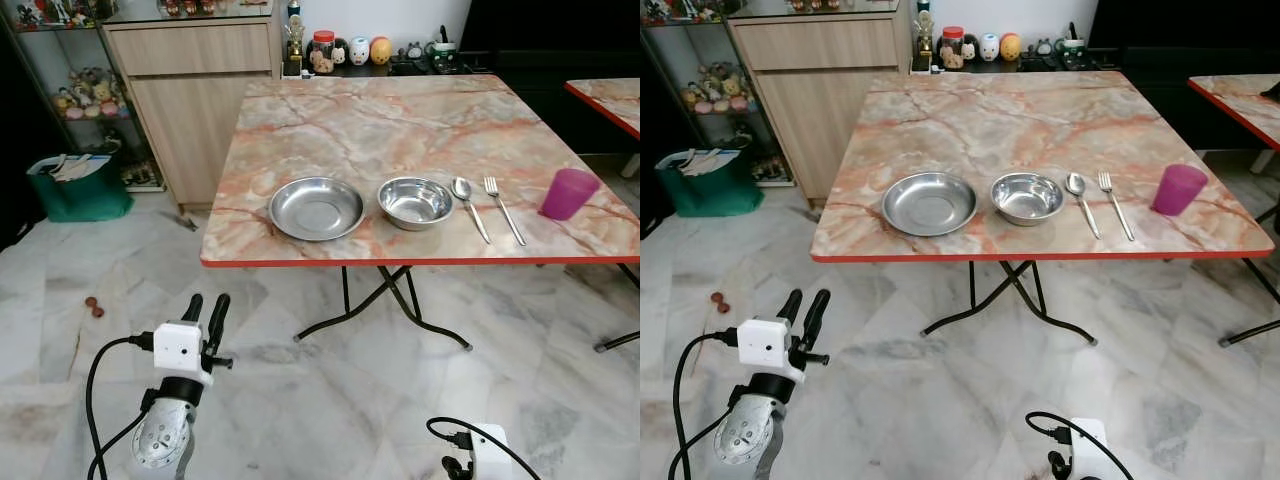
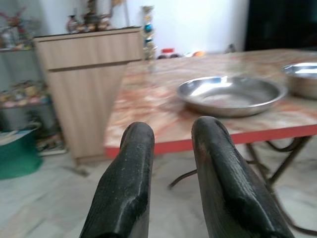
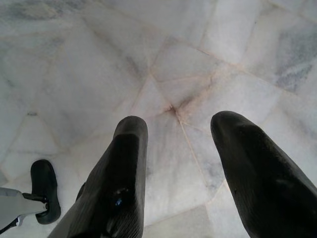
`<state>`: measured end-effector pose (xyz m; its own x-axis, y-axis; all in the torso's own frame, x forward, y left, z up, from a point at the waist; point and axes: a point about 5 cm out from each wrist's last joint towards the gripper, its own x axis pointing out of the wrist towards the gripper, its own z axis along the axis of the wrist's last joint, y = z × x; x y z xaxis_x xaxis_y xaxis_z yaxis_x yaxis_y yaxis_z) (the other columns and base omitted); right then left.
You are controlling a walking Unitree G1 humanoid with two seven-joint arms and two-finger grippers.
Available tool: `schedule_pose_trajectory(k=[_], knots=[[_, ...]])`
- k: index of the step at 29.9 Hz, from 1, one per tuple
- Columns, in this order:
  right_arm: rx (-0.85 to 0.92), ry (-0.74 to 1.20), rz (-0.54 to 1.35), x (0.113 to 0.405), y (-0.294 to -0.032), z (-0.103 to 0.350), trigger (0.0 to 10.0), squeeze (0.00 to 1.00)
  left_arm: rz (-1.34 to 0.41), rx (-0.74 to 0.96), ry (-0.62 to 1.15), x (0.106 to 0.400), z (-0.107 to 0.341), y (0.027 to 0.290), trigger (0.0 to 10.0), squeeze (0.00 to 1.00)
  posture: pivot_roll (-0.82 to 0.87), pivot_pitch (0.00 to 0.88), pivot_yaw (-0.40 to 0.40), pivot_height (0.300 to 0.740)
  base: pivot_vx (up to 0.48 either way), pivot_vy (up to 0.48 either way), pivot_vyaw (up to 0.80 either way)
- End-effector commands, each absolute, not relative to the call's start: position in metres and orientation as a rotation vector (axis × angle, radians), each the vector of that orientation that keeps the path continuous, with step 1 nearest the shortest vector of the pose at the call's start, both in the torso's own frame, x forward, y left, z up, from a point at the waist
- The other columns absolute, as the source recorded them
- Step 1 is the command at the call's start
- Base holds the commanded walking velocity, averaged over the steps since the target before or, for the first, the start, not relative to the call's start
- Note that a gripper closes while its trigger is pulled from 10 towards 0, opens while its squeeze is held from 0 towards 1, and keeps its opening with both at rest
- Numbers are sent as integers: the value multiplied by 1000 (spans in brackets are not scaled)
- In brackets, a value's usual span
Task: Setting the table
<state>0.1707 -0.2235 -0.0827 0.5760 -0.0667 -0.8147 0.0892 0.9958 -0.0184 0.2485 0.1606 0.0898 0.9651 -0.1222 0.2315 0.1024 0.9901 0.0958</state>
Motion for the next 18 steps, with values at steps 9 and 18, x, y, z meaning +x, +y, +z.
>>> schedule_pose_trajectory(k=[9,18], knots=[[36,951,-100,171,-223,-83,10000,0,-178,3,-236,264,109,142,10000,0,25,0,-22,707,0,0,0],[28,951,-96,173,-222,-82,10000,0,-165,0,-225,268,119,150,10000,0,19,0,-15,707,315,0,0]])
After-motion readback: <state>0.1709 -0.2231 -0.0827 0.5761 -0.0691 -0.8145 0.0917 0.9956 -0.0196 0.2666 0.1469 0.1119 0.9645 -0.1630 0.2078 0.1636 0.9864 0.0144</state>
